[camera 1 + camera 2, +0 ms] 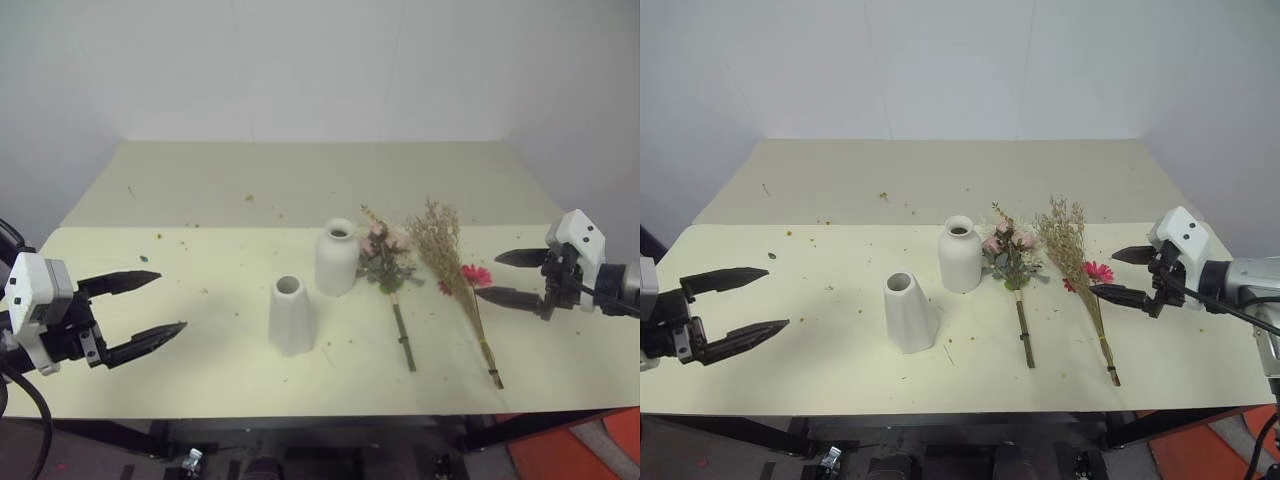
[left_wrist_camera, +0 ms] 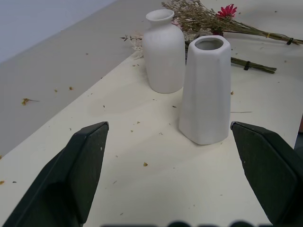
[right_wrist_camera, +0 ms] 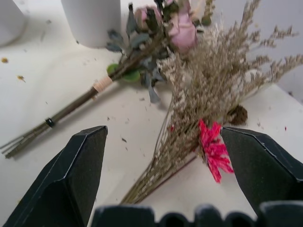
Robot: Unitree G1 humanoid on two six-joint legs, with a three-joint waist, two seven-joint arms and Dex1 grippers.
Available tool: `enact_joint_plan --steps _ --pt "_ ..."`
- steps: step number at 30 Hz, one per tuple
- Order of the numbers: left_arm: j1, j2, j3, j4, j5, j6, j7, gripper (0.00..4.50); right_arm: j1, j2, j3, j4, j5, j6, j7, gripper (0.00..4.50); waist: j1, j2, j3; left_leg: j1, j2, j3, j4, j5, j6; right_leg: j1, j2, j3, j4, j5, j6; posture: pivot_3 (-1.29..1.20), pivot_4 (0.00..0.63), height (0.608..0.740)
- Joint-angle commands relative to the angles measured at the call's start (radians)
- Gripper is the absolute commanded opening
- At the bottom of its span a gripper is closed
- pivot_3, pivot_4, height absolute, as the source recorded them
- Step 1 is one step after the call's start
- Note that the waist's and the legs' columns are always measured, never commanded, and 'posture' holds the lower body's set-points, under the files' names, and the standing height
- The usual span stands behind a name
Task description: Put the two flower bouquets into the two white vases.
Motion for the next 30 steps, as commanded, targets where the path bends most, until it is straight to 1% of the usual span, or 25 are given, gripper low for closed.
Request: enact_joint_plan --steps 1,3,11,14,15,18,22,23,26,30 --pt "-0.020 0.022 0.000 0.003 -0.008 -0.016 -0.011 4.50 -0.023 -0.047 0.005 -0.025 -0.023 0.064 -0.022 4.47 0.000 0.000 0.000 0.000 0.000 0.000 0.000 0.000 0.000 0.000 0.000 0.000 0.000 0.000 0.000 0.00 0.150 0.740" --pt "-0.026 0.024 -0.005 0.008 -0.006 -0.018 -0.015 4.50 -0.041 -0.057 0.028 -0.018 -0.040 0.097 -0.034 4.47 -0.001 0.000 0.000 0.000 0.000 0.000 0.000 0.000 0.000 0.000 0.000 0.000 0.000 0.000 0.000 0.00 0.150 0.740" --pt "-0.048 0.032 -0.017 0.020 -0.004 -0.020 -0.027 4.50 -0.061 -0.058 0.038 -0.012 -0.039 0.090 -0.010 4.47 -0.003 0.000 0.000 0.000 0.000 0.000 0.000 0.000 0.000 0.000 0.000 0.000 0.000 0.000 0.000 0.00 0.150 0.740" --pt "-0.067 0.043 -0.033 0.030 -0.004 -0.026 -0.037 4.50 -0.100 -0.068 0.091 -0.013 -0.055 0.169 -0.017 4.47 -0.004 0.000 0.000 0.000 0.000 0.000 0.000 0.000 0.000 0.000 0.000 0.000 0.000 0.000 0.000 0.00 0.150 0.740" --pt "-0.081 0.048 -0.043 0.035 -0.006 -0.027 -0.041 4.50 -0.129 -0.069 0.121 -0.014 -0.055 0.230 -0.019 4.47 -0.004 0.000 0.000 0.000 0.000 0.000 0.000 0.000 0.000 0.000 0.000 0.000 0.000 0.000 0.000 0.00 0.150 0.740" --pt "-0.145 0.055 -0.075 0.055 -0.041 -0.014 -0.052 4.50 -0.275 -0.056 0.242 0.006 -0.061 0.503 -0.038 4.47 -0.011 0.000 0.000 0.000 0.000 0.000 0.000 0.000 0.000 0.000 0.000 0.000 0.000 0.000 0.000 0.00 0.150 0.740" --pt "-0.257 0.085 -0.128 0.098 -0.080 0.010 -0.084 4.50 -0.441 -0.029 0.401 0.061 -0.092 0.708 -0.050 4.47 -0.018 0.000 0.000 -0.002 0.000 0.000 0.000 0.000 0.000 -0.002 0.000 0.000 0.000 0.001 0.001 0.00 0.150 0.740" --pt "-0.289 0.094 -0.143 0.114 -0.090 0.020 -0.090 4.50 -0.475 -0.023 0.442 0.082 -0.107 0.735 -0.051 4.47 -0.020 0.000 0.000 -0.002 0.000 0.000 0.000 0.000 0.000 -0.002 0.000 0.000 0.000 0.003 0.005 0.00 0.150 0.740" --pt "-0.377 0.117 -0.200 0.164 -0.086 0.018 -0.117 4.50 -0.545 -0.004 0.541 0.155 -0.143 0.763 -0.041 4.47 -0.021 0.000 0.000 -0.003 0.000 0.000 0.000 0.000 0.000 -0.004 0.000 0.000 0.000 0.003 0.005 0.00 0.150 0.740" --pt "-0.474 0.128 -0.265 0.218 -0.070 0.014 -0.131 4.50 -0.619 0.019 0.635 0.248 -0.165 0.773 0.001 4.47 -0.021 0.000 0.000 -0.004 0.000 0.000 0.000 0.000 0.000 -0.004 0.000 0.000 0.000 0.003 0.005 0.00 0.150 0.740"
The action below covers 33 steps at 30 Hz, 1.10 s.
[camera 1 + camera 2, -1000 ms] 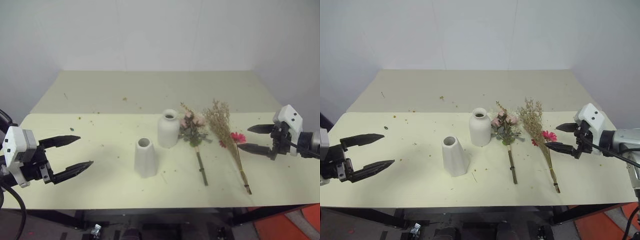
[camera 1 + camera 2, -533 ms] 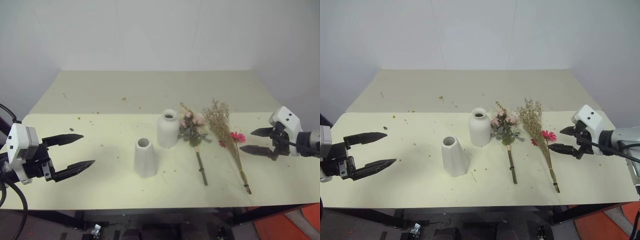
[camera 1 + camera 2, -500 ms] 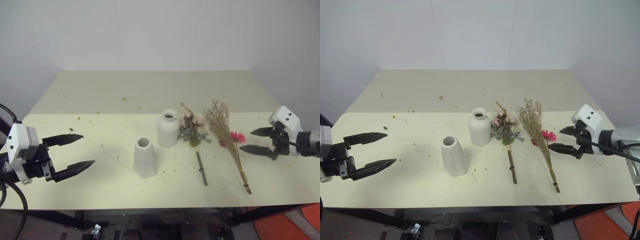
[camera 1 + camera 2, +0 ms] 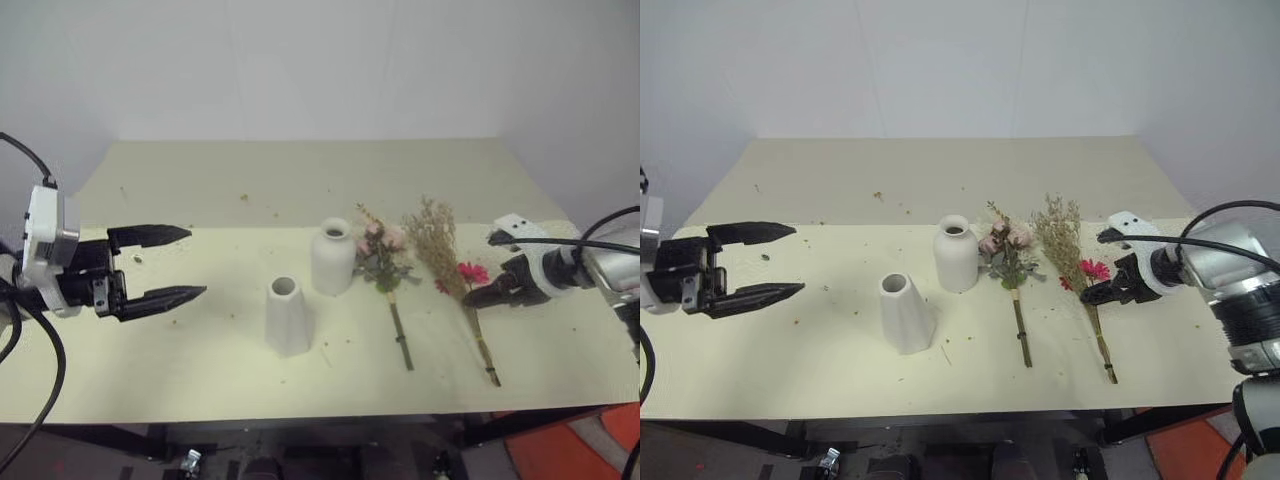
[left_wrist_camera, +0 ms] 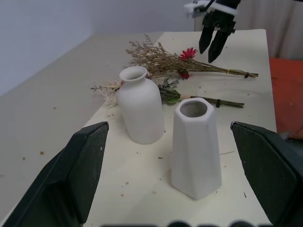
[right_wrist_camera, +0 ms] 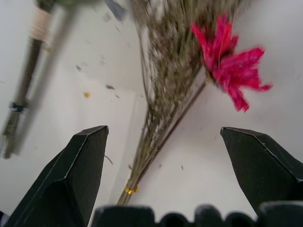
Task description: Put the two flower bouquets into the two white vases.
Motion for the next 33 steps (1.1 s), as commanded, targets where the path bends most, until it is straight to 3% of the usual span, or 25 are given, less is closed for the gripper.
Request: enact_joint_plan --steps 1,7,13,16,23,27,30,33 --pt "-0.077 0.022 -0.038 0.034 0.009 -0.009 -0.009 4.50 -0.070 0.002 0.055 0.057 -0.032 0.008 0.039 4.47 -0.001 0.000 0.000 0.000 0.000 0.000 0.000 0.000 0.000 0.000 0.000 0.000 0.000 0.000 0.000 0.00 0.150 0.740" --pt "-0.149 0.010 -0.092 0.094 0.050 -0.042 -0.031 4.50 -0.113 0.020 0.163 0.092 -0.060 -0.009 0.112 4.47 -0.004 0.000 0.000 -0.001 0.000 0.000 0.000 0.000 0.000 -0.001 0.000 0.000 0.000 0.000 0.000 0.00 0.150 0.740" --pt "-0.127 0.005 -0.086 0.112 0.073 -0.068 -0.053 4.50 -0.092 0.020 0.241 0.085 -0.064 0.006 0.166 4.47 -0.002 0.000 0.000 -0.006 0.000 0.000 0.001 0.000 0.000 -0.008 0.000 0.000 0.003 0.000 0.000 0.00 0.150 0.740" --pt "-0.123 0.005 -0.085 0.118 0.082 -0.076 -0.060 4.50 -0.097 0.030 0.257 0.105 -0.070 0.005 0.170 3.85 -0.003 0.000 0.000 -0.008 0.000 0.000 0.001 0.000 0.000 -0.010 0.001 0.000 0.004 0.000 0.000 0.00 0.150 0.740" --pt "-0.126 0.003 -0.091 0.127 0.091 -0.086 -0.066 4.50 -0.092 0.039 0.260 0.121 -0.085 0.003 0.173 1.28 -0.002 0.000 0.000 -0.009 0.000 0.000 0.002 0.000 0.000 -0.011 0.001 0.000 0.004 0.001 0.000 0.00 0.150 0.740" --pt "-0.131 0.002 -0.095 0.136 0.098 -0.094 -0.071 4.50 -0.095 0.051 0.219 0.149 -0.074 0.045 0.140 0.04 -0.002 0.000 0.000 -0.009 0.000 0.000 0.002 0.000 0.000 -0.011 0.001 0.000 0.004 0.001 0.000 0.00 0.150 0.740" --pt "-0.135 0.002 -0.099 0.149 0.103 -0.103 -0.077 4.50 -0.105 0.073 0.158 0.201 -0.073 0.069 0.086 0.01 -0.002 0.000 0.000 -0.009 0.000 0.000 0.002 0.000 0.000 -0.011 0.001 0.000 0.005 0.001 0.000 0.00 0.150 0.740" --pt "-0.147 0.002 -0.111 0.167 0.112 -0.115 -0.083 4.50 -0.143 0.107 0.013 0.304 -0.078 0.074 -0.024 0.01 -0.002 0.000 0.000 -0.009 0.000 0.000 0.002 0.000 0.000 -0.011 0.001 0.000 0.005 0.001 0.000 0.00 0.150 0.740"
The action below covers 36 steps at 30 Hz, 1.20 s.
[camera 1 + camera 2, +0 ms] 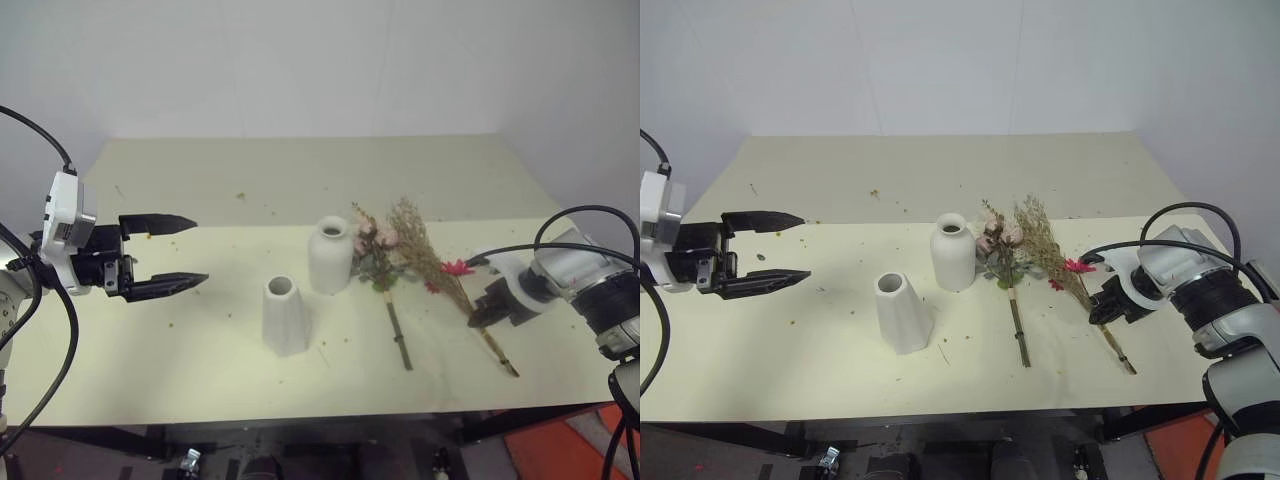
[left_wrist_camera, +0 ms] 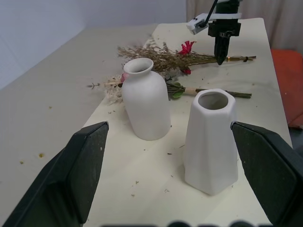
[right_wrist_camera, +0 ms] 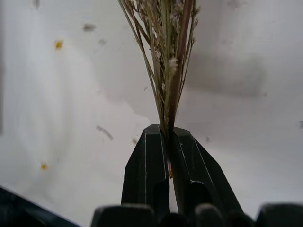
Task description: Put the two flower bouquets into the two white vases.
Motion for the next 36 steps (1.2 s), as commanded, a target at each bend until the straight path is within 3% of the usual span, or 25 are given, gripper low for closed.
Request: enact_joint_plan --steps 1,5,11,16,19,24,29,36 --pt "-0.033 0.005 0.000 0.011 0.010 -0.028 -0.012 4.50 -0.068 0.016 -0.188 0.098 -0.007 0.007 -0.125 0.01 0.001 0.000 0.000 0.000 0.000 0.000 0.000 0.000 0.000 0.000 0.000 0.000 0.000 0.000 0.000 0.00 0.150 0.740" --pt "-0.083 0.010 -0.025 0.051 0.024 -0.037 -0.031 4.50 -0.137 0.035 -0.401 0.141 0.015 -0.062 -0.256 0.01 0.001 0.000 0.000 -0.001 0.000 0.000 0.000 0.000 0.000 -0.001 0.000 0.000 0.000 0.000 0.000 0.00 0.150 0.740" --pt "-0.204 -0.003 -0.092 0.123 0.052 -0.044 -0.051 4.50 -0.102 0.118 -0.661 0.009 0.078 -0.267 -0.392 0.01 -0.001 0.000 0.000 -0.001 0.000 0.000 0.000 0.000 0.000 0.000 0.000 0.000 0.000 0.000 0.000 0.00 0.150 0.740" --pt "-0.292 -0.024 -0.163 0.159 0.090 -0.018 -0.041 4.50 -0.089 0.302 -0.829 -0.165 0.159 -0.412 -0.528 0.01 -0.005 0.000 0.000 -0.001 0.000 0.000 0.000 0.000 0.000 0.000 0.000 0.000 0.001 0.001 0.000 0.00 0.150 0.740" --pt "-0.315 -0.034 -0.189 0.174 0.111 -0.022 -0.049 4.50 -0.096 0.417 -0.852 -0.262 0.169 -0.503 -0.617 0.01 -0.006 0.000 0.000 -0.001 0.000 0.000 0.000 0.000 0.000 -0.001 0.000 0.000 0.002 0.004 -0.006 0.00 0.150 0.740" --pt "-0.337 -0.043 -0.209 0.177 0.121 -0.006 -0.055 4.50 -0.097 0.538 -0.857 -0.410 0.284 -0.540 -0.602 0.01 0.000 0.001 0.000 -0.002 0.000 -0.001 0.000 0.000 0.000 -0.001 0.000 0.000 0.002 0.005 -0.007 0.00 0.150 0.740" --pt "-0.339 -0.042 -0.208 0.165 0.123 0.012 -0.058 4.50 -0.037 0.564 -0.828 -0.529 0.403 -0.503 -0.537 0.01 0.008 0.001 0.000 -0.002 0.000 -0.002 0.000 0.000 0.000 0.000 0.000 -0.002 0.002 0.005 -0.008 0.00 0.150 0.740" --pt "-0.342 -0.053 -0.216 0.146 0.119 0.033 -0.054 4.50 0.060 0.574 -0.731 -0.574 0.404 -0.543 -0.515 0.01 -0.001 0.001 0.000 0.000 0.000 -0.002 0.000 0.000 0.000 0.000 0.001 -0.001 0.003 0.005 -0.008 0.00 0.150 0.740"
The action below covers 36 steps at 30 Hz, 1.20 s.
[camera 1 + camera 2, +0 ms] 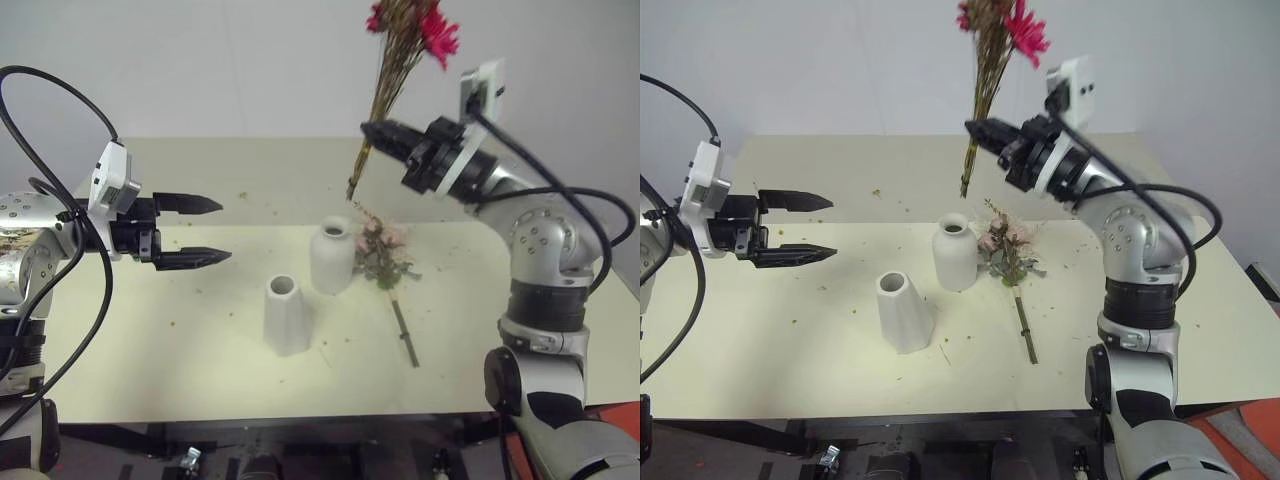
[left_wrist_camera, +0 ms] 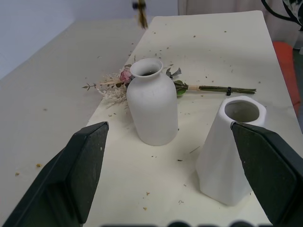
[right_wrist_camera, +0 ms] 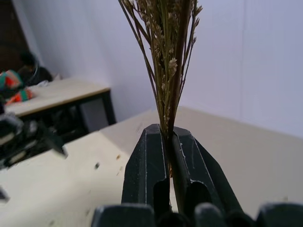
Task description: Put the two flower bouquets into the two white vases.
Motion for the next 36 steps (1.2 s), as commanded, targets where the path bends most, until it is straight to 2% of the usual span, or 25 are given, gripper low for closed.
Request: enact_joint_plan --steps 1,10,18,36 --pt "-0.030 0.000 0.003 -0.038 -0.007 0.011 0.001 4.50 0.001 0.004 0.020 -0.033 0.009 -0.037 0.003 0.01 -0.002 0.000 0.000 0.000 0.000 0.000 0.000 0.000 0.000 0.000 0.000 0.000 0.000 0.000 0.000 0.00 0.150 0.740" --pt "-0.030 -0.006 -0.001 -0.065 -0.008 0.033 0.010 4.50 0.027 0.045 0.075 0.007 -0.007 -0.071 -0.020 0.01 0.001 0.000 0.000 0.000 0.000 0.000 0.000 0.000 0.000 0.000 0.000 0.000 0.000 0.000 0.000 0.00 0.150 0.740" --pt "-0.028 -0.008 -0.002 -0.073 -0.009 0.037 0.013 4.50 0.097 0.072 0.144 0.057 -0.091 -0.197 -0.020 0.01 -0.001 0.000 0.000 0.002 0.000 0.000 0.000 0.000 0.000 0.002 0.000 0.000 0.000 0.000 0.000 0.00 0.150 0.740" --pt "-0.019 -0.011 -0.007 -0.071 0.005 0.017 0.000 4.50 0.044 0.058 0.099 0.068 -0.046 -0.177 -0.022 0.01 0.000 0.000 0.000 0.004 0.001 0.000 0.000 0.000 0.000 0.003 0.001 0.001 0.000 0.000 0.000 0.00 0.150 0.740"
